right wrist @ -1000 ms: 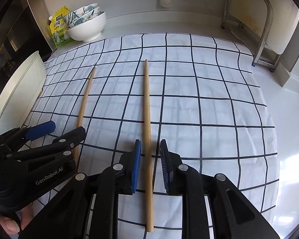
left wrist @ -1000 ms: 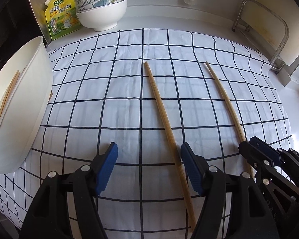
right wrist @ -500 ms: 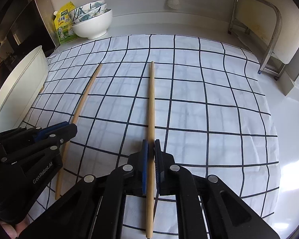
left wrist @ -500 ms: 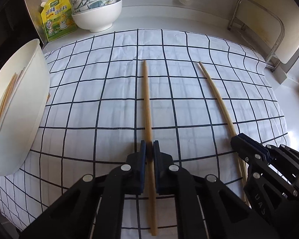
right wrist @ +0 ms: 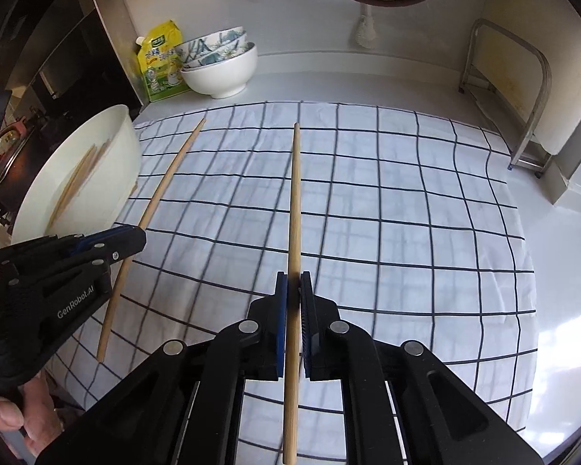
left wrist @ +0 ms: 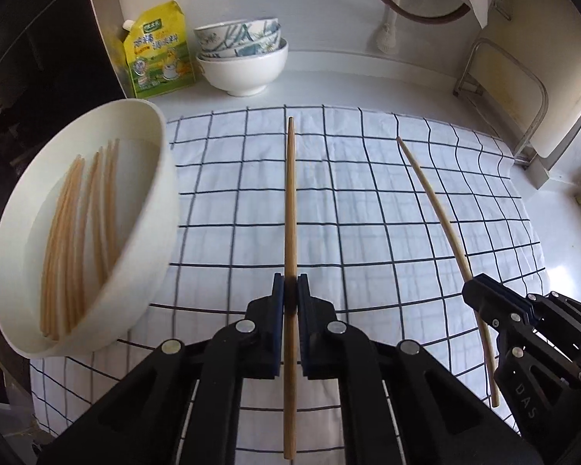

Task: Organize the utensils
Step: 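Carry the left gripper's chopstick into the white basin while the right carries its own, then open the left gripper over the basin while the right gripper releases its chopstick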

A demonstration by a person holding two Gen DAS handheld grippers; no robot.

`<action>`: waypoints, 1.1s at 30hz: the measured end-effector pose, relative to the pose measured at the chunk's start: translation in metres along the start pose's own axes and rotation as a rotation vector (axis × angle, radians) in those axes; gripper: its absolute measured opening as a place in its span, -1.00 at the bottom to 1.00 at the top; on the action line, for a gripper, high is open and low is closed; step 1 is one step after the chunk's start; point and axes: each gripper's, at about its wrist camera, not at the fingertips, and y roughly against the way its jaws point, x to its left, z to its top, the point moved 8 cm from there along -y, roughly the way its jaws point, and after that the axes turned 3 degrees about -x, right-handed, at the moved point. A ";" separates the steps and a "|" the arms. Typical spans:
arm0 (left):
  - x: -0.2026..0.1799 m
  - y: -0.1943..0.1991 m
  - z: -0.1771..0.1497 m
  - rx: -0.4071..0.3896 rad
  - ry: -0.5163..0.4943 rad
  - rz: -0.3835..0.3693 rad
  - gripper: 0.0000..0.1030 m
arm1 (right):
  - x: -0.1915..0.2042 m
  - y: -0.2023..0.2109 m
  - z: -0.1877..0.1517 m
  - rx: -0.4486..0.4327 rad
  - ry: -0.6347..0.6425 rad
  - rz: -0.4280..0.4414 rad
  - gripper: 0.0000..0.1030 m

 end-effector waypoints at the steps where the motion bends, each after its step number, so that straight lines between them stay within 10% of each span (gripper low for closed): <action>1: 0.008 0.007 0.002 -0.008 0.006 0.005 -0.85 | 0.011 0.004 0.005 -0.007 0.014 0.009 -0.88; 20: 0.222 0.062 0.026 -0.079 0.238 0.166 -0.85 | 0.227 -0.016 0.102 -0.063 0.253 0.242 -0.88; 33: 0.264 -0.004 0.036 0.022 0.230 0.117 -0.85 | 0.276 -0.100 0.106 0.093 0.223 0.223 -0.87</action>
